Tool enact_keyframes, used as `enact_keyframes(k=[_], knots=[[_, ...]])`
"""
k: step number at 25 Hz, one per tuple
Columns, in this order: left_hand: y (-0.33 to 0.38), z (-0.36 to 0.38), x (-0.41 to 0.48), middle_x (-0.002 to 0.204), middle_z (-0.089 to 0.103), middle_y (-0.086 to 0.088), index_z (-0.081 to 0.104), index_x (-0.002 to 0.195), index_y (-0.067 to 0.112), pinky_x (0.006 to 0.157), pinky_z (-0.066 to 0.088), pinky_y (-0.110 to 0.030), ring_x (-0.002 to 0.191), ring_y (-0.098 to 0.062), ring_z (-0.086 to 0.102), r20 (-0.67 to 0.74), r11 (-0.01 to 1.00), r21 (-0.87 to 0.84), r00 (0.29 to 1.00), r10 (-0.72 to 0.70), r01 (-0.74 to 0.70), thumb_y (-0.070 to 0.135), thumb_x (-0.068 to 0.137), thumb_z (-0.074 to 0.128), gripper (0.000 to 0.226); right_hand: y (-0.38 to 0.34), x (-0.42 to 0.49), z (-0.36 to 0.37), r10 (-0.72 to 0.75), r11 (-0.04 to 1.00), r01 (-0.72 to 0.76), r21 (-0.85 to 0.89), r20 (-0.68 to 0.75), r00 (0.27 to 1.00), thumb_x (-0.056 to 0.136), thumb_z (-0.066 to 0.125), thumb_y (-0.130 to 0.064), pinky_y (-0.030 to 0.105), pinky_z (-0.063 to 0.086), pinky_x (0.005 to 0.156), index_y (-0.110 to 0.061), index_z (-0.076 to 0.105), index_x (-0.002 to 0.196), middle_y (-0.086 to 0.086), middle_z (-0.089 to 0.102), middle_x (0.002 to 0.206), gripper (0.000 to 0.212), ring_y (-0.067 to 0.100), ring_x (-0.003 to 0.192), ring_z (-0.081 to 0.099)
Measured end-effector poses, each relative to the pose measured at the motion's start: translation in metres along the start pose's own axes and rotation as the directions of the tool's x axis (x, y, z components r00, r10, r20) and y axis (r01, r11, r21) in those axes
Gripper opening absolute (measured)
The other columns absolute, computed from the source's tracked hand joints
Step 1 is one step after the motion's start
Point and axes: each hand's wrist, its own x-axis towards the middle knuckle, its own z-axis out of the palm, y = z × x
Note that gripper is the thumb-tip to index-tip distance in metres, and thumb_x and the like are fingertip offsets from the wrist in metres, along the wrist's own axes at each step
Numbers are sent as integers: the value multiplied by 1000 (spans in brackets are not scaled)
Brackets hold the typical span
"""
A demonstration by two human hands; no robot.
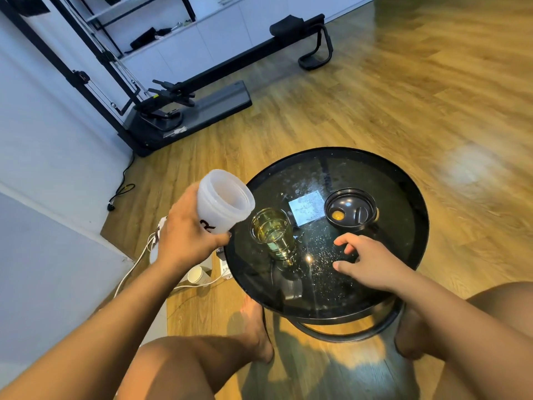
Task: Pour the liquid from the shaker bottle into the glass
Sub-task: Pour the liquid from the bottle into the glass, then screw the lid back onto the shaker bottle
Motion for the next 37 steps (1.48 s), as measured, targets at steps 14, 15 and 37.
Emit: enact_keyframes(k=[14,15,37], knots=[[56,42,-105,127,55,26,38,140,28,95,46,-12,119,6,54,-193,785,-588,909,-371,195,55,49,88,108,6,-9,2,25,999,-25,-25,-5,1000,80,71,-43,27,41,74,-34,53,122,-11,54,99,47,6,80,55],[66,47,-110,130,56,19,38,141,25,99,45,-14,122,3,54,-170,781,-599,925,-339,176,55,49,89,109,7,-11,2,30,999,-31,-23,-10,999,80,71,-43,28,42,74,-34,53,122,-11,54,99,46,5,80,54],[131,138,-92,136,54,0,38,143,14,99,48,-19,132,-21,52,-77,646,-757,968,-240,100,21,56,100,107,-35,90,-75,11,848,36,-528,85,996,67,71,-57,58,29,108,-41,30,144,4,26,155,88,31,143,13]])
